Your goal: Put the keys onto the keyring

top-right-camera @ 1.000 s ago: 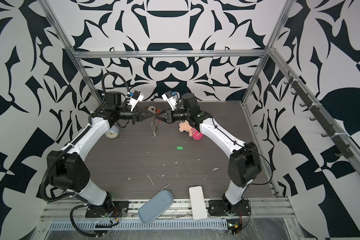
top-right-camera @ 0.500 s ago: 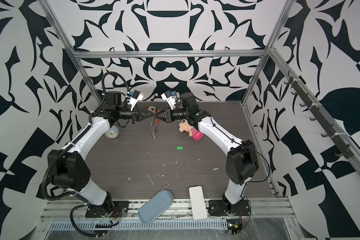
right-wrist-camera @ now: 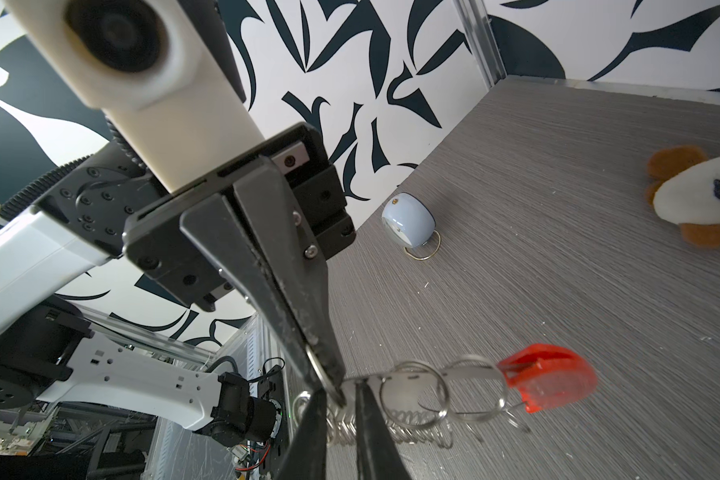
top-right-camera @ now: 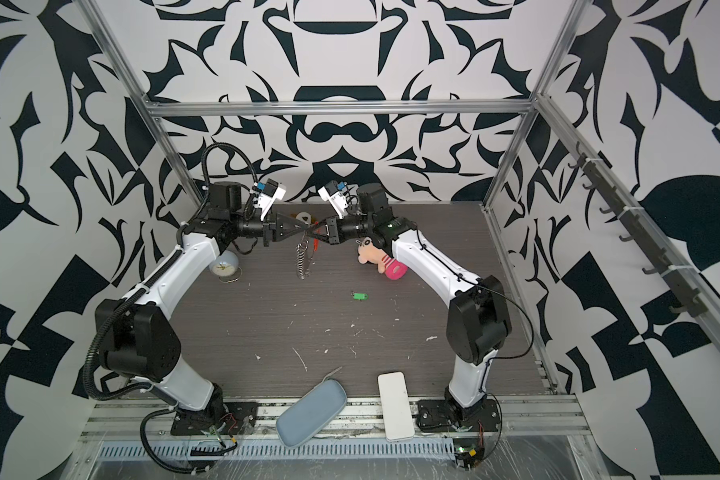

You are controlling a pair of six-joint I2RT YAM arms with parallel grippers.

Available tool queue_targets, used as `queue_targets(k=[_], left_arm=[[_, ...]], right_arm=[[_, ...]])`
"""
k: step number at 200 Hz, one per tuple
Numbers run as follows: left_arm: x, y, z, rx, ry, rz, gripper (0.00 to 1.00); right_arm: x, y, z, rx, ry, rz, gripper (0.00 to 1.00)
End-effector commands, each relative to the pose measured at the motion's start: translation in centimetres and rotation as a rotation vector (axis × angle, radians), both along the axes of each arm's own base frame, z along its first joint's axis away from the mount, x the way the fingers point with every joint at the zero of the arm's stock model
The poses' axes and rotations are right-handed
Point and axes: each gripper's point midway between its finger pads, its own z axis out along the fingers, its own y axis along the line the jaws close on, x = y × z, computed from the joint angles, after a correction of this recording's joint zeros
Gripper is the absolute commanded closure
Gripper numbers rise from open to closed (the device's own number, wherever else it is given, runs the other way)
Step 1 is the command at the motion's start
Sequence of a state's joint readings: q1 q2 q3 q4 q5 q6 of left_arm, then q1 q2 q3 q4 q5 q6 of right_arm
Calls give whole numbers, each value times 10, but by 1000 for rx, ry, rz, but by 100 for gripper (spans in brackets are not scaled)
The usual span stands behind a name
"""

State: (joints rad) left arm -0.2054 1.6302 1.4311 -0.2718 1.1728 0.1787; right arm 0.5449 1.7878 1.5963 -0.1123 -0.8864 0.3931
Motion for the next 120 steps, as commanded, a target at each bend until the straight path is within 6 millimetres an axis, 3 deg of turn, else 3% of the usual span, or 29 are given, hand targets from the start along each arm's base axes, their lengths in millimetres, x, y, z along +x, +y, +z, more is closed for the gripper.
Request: queue_targets(k=[1,25,60,92,120], left_arm=[[-12,-9,15,-39,-12,-76,100],[-13,-8,17,-39,-12,-75,100],[-14,-8,18,-40,-14,-75,100],[-15,-9,19,-41,-6,-77,100],[-16,-9,19,-41,-2,-79,100]], right_arm=[[-11,4,54,73,-161,22,78],[-9,-1,51,28,-187,-5,68],[-5,-9,47,-12,-214,-42,67],[-5,-7,45,-8,-207,-36,82],[-8,-6,47,11,-198,-21,87]])
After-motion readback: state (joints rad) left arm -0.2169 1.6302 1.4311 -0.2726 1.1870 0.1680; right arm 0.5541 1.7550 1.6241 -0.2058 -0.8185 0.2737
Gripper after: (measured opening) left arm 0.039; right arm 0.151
